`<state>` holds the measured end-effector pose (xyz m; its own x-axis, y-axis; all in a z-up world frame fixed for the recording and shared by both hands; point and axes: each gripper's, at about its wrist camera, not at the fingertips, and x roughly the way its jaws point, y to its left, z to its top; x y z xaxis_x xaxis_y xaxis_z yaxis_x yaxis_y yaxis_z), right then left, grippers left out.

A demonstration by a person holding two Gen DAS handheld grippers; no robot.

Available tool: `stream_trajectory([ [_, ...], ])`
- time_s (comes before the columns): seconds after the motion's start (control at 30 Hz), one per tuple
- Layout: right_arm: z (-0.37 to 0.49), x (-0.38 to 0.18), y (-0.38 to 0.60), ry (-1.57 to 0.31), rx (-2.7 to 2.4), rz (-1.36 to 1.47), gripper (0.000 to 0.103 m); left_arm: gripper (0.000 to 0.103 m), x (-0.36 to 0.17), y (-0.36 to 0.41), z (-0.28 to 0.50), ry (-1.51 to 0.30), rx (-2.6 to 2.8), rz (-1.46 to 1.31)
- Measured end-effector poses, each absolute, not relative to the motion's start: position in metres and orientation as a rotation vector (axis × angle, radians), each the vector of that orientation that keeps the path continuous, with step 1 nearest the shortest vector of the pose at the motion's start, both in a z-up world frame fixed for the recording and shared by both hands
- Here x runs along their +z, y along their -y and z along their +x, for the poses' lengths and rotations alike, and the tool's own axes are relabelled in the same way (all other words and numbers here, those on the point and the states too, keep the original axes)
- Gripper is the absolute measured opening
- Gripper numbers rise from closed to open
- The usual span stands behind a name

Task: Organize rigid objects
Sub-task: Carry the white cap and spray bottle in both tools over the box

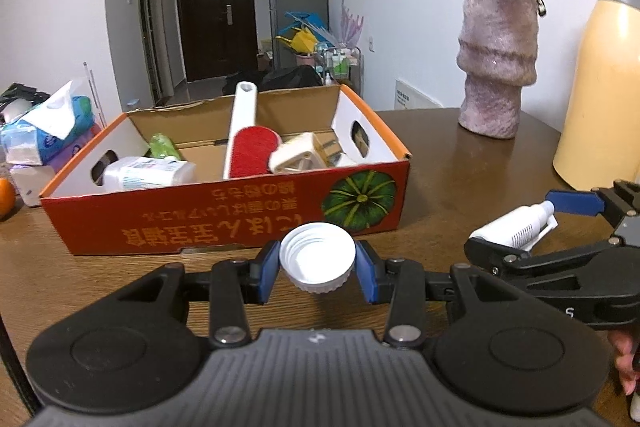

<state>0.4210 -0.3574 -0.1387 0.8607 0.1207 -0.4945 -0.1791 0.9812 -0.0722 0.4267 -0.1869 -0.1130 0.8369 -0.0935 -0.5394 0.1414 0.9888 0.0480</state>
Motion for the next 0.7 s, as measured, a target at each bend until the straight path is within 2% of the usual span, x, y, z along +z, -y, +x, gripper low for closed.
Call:
stream_trajectory([
  [0.7, 0.389, -0.113, 0.303, -0.425, 0.148, -0.046, 0.096, 0.042, -0.079, 0.117, 0.399, -0.481, -0.059, -0.012],
])
